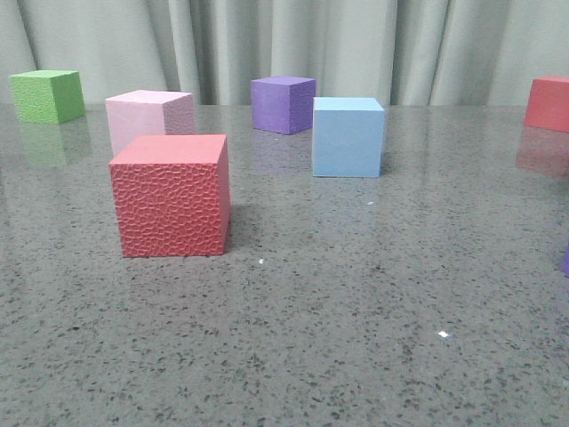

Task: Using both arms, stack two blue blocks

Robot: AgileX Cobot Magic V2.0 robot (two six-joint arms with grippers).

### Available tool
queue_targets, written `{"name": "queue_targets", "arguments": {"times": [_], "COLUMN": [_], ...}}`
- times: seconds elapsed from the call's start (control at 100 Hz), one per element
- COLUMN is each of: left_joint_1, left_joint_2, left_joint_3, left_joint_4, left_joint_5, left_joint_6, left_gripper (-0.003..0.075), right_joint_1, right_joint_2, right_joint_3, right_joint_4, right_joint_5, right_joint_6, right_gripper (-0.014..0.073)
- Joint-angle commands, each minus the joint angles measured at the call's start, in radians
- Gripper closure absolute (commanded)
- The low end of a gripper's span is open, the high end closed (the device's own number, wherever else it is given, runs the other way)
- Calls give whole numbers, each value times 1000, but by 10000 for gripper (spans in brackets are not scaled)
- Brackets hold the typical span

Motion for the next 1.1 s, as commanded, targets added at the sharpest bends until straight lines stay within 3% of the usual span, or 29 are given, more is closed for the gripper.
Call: {"name": "queue_targets", "arguments": {"times": [0.0, 0.52, 0.73, 1.09], "left_joint_1": [4, 4, 4, 4], "left_joint_2": [7, 7, 7, 7], "left_joint_3": [-32, -32, -32, -32], "left_joint_4": [-1, -1, -1, -1], "left_joint_5": [-59, -59, -59, -65], "left_joint_6": [-1, -1, -1, -1], "left_gripper": [207, 207, 207, 207], "right_joint_1": [-12, -13, -13, -13], "right_joint_2": [-93, -517, -621, -629], "right_joint_3": [45, 376, 394, 394], "right_joint_4": [-21, -28, -41, -41], "right_joint_5": [-66, -85, -36, -35], "right_joint_6": [-20, -8, -8, -8], "right_gripper": [-53, -53, -53, -53]}}
